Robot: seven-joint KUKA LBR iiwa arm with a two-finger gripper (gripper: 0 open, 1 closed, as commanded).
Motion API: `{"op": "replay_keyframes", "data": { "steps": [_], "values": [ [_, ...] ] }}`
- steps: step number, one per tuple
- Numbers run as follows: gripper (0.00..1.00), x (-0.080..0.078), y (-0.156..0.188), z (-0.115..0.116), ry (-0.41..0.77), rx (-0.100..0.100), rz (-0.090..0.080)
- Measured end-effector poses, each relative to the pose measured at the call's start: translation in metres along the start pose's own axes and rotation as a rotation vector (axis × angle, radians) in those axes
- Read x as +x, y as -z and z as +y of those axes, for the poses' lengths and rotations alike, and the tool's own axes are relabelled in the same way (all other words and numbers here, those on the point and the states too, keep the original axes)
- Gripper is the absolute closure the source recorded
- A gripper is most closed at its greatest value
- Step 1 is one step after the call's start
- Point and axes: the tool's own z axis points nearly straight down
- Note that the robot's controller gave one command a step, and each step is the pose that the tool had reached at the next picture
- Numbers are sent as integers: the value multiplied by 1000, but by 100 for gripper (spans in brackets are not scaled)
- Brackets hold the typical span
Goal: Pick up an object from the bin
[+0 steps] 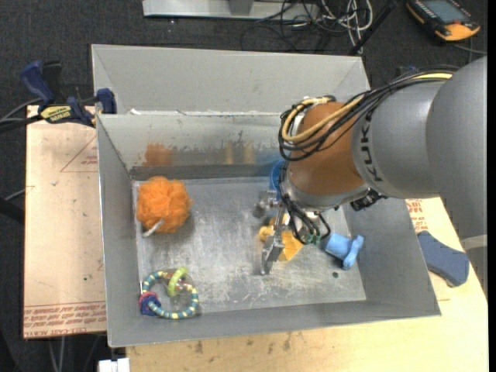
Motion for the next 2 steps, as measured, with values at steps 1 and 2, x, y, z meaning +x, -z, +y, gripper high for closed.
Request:
{"op": "replay_keyframes", "data": {
  "steps": [1,2],
  "values": [
    [0,-25,8,-14,118,-2,-20],
    [0,-25,-1,-40,141,-2,-14]
  ]
}}
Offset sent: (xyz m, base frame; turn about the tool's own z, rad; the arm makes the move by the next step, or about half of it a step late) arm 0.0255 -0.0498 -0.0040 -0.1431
